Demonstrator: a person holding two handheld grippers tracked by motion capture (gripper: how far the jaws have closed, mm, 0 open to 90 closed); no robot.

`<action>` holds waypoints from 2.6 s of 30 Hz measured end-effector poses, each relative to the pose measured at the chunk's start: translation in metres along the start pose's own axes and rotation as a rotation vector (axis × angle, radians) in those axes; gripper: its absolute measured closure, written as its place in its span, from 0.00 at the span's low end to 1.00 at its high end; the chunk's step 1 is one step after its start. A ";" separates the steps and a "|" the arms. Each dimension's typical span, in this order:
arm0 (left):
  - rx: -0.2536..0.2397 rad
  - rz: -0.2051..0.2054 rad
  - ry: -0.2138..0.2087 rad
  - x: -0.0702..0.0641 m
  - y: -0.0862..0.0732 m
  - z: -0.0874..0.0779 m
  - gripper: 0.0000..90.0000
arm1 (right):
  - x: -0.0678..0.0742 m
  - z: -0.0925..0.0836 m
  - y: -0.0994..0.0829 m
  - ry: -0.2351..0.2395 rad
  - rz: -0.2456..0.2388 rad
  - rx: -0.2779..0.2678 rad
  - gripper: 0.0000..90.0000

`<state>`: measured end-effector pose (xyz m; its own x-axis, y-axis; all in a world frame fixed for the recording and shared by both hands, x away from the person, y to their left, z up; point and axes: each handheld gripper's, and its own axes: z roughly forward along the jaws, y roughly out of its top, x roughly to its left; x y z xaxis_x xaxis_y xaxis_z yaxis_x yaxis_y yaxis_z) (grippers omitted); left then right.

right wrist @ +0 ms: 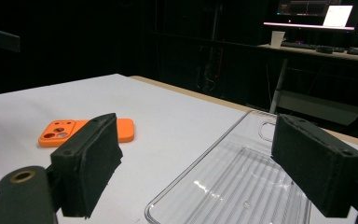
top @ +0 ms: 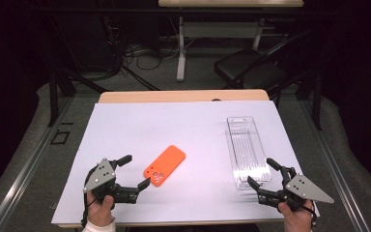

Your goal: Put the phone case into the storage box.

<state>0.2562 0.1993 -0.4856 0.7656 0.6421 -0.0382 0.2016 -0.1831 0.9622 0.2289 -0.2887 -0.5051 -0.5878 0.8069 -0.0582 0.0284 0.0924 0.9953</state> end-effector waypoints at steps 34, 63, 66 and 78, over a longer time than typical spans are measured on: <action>0.172 -0.171 0.019 0.016 -0.003 0.012 0.01 | -0.006 0.007 -0.001 -0.050 -0.018 0.091 0.16; 0.328 -0.138 0.073 0.027 0.043 0.025 0.01 | -0.002 0.005 -0.003 -0.045 -0.023 0.088 0.16; 0.357 -0.135 0.075 0.029 0.046 0.028 0.01 | -0.001 0.006 -0.003 -0.042 -0.022 0.086 0.16; 0.457 -0.144 0.085 0.035 0.058 0.042 0.01 | 0.000 0.005 -0.003 -0.046 -0.018 0.085 0.16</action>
<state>0.3203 0.1797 -0.4423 0.6614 0.7400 -0.1223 0.5643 -0.3836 0.7310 0.2326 -0.2865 -0.5089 -0.5515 0.8302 -0.0811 0.0882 0.1547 0.9840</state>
